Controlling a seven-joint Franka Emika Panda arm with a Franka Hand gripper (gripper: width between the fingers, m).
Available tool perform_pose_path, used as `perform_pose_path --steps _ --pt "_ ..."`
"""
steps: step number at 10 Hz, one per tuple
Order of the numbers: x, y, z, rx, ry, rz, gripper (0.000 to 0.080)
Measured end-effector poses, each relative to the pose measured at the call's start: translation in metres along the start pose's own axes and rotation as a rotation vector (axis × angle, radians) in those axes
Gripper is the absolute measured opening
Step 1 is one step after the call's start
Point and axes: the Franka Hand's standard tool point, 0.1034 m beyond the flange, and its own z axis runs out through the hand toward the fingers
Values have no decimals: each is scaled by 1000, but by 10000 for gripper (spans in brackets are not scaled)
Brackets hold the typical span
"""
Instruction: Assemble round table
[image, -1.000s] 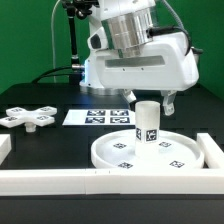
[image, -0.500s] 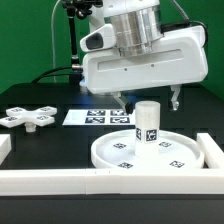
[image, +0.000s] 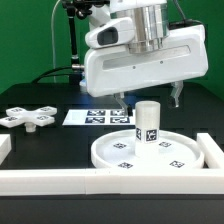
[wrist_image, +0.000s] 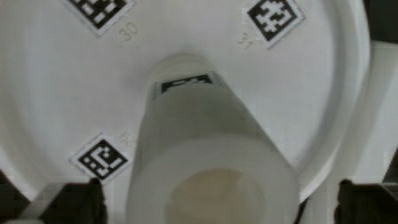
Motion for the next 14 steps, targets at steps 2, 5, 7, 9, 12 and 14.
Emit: perform_pose_path --steps 2,5,7,9,12,14 --pt "-1 2 0 0 -1 -132 649" --pt "-1 4 0 -1 -1 -290 649" --pt "-3 4 4 -29 7 -481 649" --pt "-1 5 4 -71 4 -725 649" --pt "-1 2 5 -111 -31 -984 649" --pt "0 1 5 -135 -65 -1134 649"
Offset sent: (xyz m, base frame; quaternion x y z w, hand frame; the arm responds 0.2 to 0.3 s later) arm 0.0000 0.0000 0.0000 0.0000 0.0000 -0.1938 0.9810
